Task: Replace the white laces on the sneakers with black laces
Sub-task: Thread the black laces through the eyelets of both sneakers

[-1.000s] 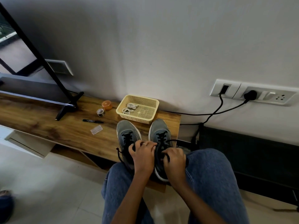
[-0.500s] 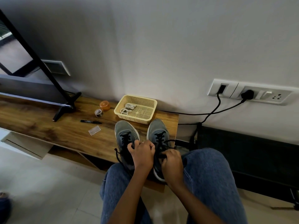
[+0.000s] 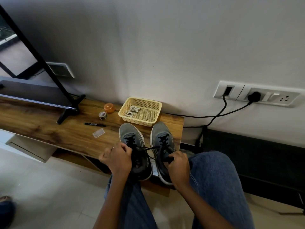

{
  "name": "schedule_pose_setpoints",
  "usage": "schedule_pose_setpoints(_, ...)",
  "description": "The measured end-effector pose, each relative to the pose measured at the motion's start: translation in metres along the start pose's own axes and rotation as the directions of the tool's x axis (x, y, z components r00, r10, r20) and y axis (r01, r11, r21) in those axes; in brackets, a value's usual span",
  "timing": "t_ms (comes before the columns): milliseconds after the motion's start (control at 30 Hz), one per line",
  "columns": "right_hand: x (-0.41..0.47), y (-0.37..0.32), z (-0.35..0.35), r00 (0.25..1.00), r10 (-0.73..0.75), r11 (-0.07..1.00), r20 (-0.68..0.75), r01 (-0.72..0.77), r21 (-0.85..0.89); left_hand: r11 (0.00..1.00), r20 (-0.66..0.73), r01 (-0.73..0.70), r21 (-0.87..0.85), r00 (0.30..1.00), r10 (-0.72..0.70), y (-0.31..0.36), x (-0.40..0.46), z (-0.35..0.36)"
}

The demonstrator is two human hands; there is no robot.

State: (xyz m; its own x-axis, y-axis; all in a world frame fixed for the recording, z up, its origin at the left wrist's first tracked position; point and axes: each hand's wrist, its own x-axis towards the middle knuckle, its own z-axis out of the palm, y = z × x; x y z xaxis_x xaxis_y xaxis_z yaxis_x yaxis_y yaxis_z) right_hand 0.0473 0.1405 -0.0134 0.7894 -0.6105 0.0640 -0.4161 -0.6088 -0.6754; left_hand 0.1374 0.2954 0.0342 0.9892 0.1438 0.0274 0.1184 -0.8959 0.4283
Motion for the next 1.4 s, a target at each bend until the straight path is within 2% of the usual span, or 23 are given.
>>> schedule_pose_setpoints(200, 0.000, -0.001, -0.002, 1.000, -0.001, 1.000, -0.004, 0.001, 0.006, 0.992, -0.019, 0.102, -0.073, 0.994, -0.104, -0.012, -0.008, 0.001)
schedule_pose_setpoints(367, 0.001, -0.001, -0.003, 1.000, 0.001, 1.000, -0.010, -0.001, -0.022, 0.989, 0.017, 0.141, -0.031, 0.990, -0.141, -0.015, -0.016, 0.008)
schedule_pose_setpoints(467, 0.001, -0.002, -0.002, 1.000, -0.003, 1.000, -0.009, 0.003, -0.030, 0.999, 0.014, 0.031, 0.024, 0.999, -0.031, -0.008, -0.022, 0.011)
schedule_pose_setpoints(533, 0.001, -0.001, -0.001, 1.000, -0.012, 0.999, -0.002, 0.012, -0.042, 0.991, -0.025, -0.101, 0.084, 0.994, 0.104, -0.001, -0.027, 0.014)
schedule_pose_setpoints(667, 0.000, 0.000, 0.001, 1.000, -0.019, 0.999, 0.001, 0.019, -0.048, 0.903, -0.025, -0.410, 0.131, 0.909, 0.416, 0.021, -0.038, 0.030)
schedule_pose_setpoints(767, 0.000, 0.003, 0.004, 1.000, -0.016, 0.999, -0.010, 0.015, -0.046, 0.835, 0.030, -0.530, 0.147, 0.846, 0.532, 0.035, -0.042, 0.045)
schedule_pose_setpoints(1000, 0.001, 0.002, 0.001, 1.000, -0.012, 0.998, 0.007, 0.012, -0.056, 0.848, 0.190, -0.487, 0.209, 0.871, 0.453, 0.047, -0.038, 0.053)
schedule_pose_setpoints(1100, 0.000, 0.001, 0.000, 1.000, -0.017, 0.999, 0.012, 0.018, -0.049, 0.864, 0.215, -0.452, 0.221, 0.887, 0.409, 0.047, -0.035, 0.051)
schedule_pose_setpoints(1167, -0.001, -0.001, -0.002, 1.000, -0.018, 0.999, 0.009, 0.018, -0.035, 0.899, 0.243, -0.388, 0.202, 0.909, 0.338, 0.049, -0.034, 0.049)
schedule_pose_setpoints(1233, 0.000, -0.002, -0.004, 1.000, -0.016, 1.000, 0.006, 0.016, -0.025, 0.962, 0.302, -0.243, 0.127, 0.933, 0.196, 0.052, -0.029, 0.046)
schedule_pose_setpoints(1300, -0.001, -0.002, -0.005, 1.000, -0.015, 1.000, 0.002, 0.015, -0.014, 0.994, 0.380, -0.099, 0.034, 0.922, 0.079, 0.055, -0.024, 0.043)
schedule_pose_setpoints(1333, -0.001, -0.002, -0.005, 1.000, -0.012, 1.000, -0.002, 0.012, -0.008, 0.997, 0.384, -0.071, 0.004, 0.921, 0.064, 0.056, -0.023, 0.043)
schedule_pose_setpoints(1400, 0.000, -0.001, -0.005, 1.000, -0.005, 1.000, 0.001, 0.005, -0.011, 0.995, 0.286, -0.098, -0.004, 0.953, 0.096, 0.055, -0.022, 0.043)
